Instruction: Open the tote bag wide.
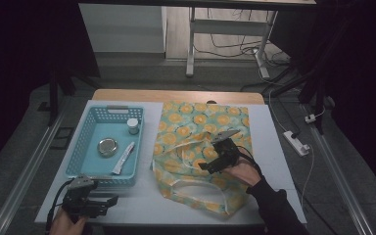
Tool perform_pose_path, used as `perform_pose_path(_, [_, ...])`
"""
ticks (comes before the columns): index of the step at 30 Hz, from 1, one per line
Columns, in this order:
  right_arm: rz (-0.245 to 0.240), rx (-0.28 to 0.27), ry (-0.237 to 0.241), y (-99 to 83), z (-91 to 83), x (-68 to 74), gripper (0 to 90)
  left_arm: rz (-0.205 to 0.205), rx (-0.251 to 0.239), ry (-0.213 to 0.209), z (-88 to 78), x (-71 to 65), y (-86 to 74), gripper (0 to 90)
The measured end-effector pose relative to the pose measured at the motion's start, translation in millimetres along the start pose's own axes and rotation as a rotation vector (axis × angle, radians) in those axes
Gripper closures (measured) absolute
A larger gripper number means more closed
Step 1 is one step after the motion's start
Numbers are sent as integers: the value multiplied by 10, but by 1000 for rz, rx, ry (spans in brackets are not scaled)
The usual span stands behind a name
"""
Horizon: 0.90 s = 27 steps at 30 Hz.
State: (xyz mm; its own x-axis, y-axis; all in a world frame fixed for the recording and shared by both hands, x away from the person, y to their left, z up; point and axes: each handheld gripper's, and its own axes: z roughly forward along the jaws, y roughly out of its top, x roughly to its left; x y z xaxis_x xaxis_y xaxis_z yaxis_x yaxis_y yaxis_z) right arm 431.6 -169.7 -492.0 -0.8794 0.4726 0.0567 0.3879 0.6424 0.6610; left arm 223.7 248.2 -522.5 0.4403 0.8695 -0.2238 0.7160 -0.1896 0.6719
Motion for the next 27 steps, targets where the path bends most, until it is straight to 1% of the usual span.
perform_pose_path(6, [-24,39,-9,-115,90,72,0,1,1,-1,-1,0,0,25])
perform_pose_path(10, [-28,57,-2,-202,157,97,0,0,1,-2,-1,3,-1,25])
perform_pose_path(12, [-33,88,-8,-244,203,112,0,0,0,-2,-2,2,-1,25])
perform_pose_path(13, [-40,102,-11,-263,228,121,0,0,-1,-2,-2,2,-1,25])
perform_pose_path(14, [-58,95,-26,-276,237,140,0,0,0,-2,-2,1,-1,25])
perform_pose_path(16, [-90,105,-41,-280,245,165,0,0,0,-1,1,0,-1,25])
perform_pose_path(18, [-95,105,-39,-287,241,174,0,-1,2,0,2,0,0,25])
perform_pose_path(19, [-98,101,-35,-289,237,176,17,0,2,0,1,0,0,25])
perform_pose_path(20, [-103,101,-30,-287,225,178,54,0,1,-1,1,1,0,25])
perform_pose_path(25, [-129,96,-12,-269,148,183,340,0,3,0,3,0,1,26])
perform_pose_path(27, [-131,91,-2,-270,132,187,432,0,4,-1,3,1,1,26])
